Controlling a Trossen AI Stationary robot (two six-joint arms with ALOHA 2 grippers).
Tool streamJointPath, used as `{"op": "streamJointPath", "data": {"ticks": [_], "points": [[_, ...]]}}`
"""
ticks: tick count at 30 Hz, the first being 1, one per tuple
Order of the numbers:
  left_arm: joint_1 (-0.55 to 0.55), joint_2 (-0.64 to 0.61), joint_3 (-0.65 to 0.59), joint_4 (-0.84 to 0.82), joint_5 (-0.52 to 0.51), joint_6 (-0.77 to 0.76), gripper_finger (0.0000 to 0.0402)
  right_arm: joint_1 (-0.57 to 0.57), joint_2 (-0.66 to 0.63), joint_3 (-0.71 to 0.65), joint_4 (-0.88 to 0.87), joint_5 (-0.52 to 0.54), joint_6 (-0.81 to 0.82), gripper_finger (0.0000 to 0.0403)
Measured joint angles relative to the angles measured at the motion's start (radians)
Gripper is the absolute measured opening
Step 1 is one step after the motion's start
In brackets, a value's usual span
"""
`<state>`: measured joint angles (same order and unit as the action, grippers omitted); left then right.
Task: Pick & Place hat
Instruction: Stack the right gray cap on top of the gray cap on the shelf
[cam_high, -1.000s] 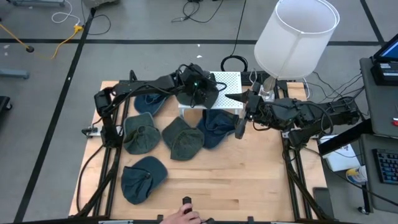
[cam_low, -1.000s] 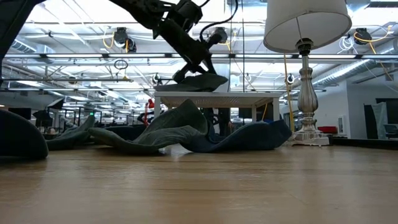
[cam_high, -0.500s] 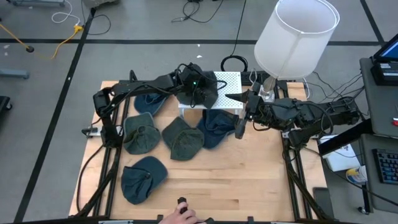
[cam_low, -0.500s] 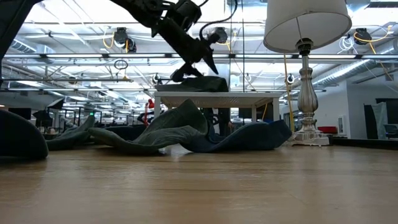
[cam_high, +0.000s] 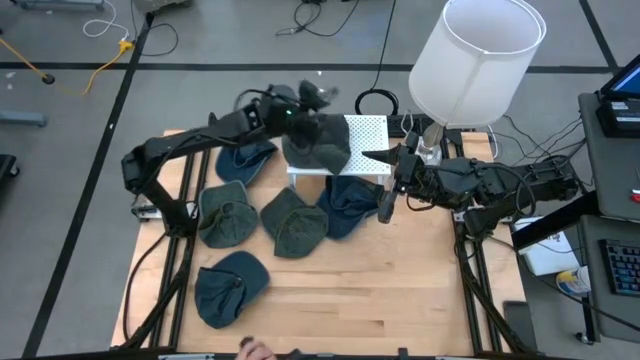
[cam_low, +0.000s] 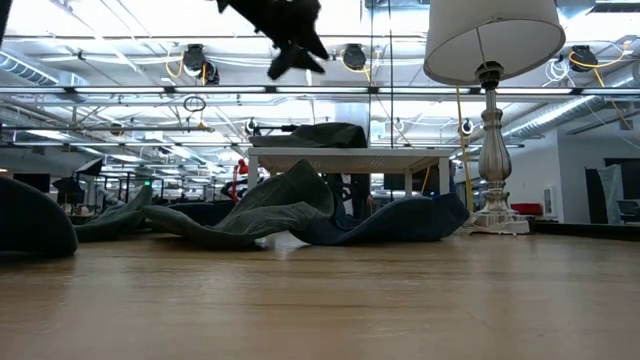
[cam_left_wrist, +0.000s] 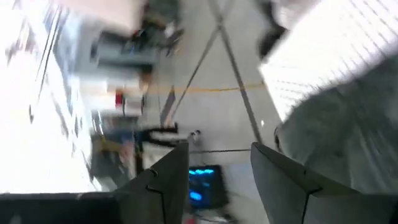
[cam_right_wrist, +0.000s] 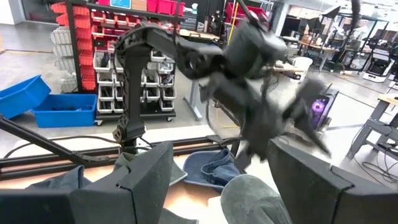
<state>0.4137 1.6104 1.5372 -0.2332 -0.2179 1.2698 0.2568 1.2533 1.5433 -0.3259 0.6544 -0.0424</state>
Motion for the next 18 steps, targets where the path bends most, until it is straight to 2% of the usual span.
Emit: {"op": "streamJointPath", "data": {"ticks": [4,12,15,18], "points": [[-0.001,-0.077,0.0,-0.036,-0.046,-0.318,0.0177,0.0,0.0,0.0,0.007,0.0,0.0,0.0254],[-0.004,-0.217,0.0,-0.203,-0.042,-0.868,0.0177,0.0,0.0,0.0,0.007,0.0,0.0,0.0254],[-0.004,-0.265,0.0,-0.283,0.008,-1.058,0.0177,0.0,0.0,0.0,0.007,0.0,0.0,0.0254],[-0.005,-0.307,0.0,-0.336,0.101,-1.231,0.0177,0.0,0.0,0.0,0.007,0.0,0.0,0.0254]]}}
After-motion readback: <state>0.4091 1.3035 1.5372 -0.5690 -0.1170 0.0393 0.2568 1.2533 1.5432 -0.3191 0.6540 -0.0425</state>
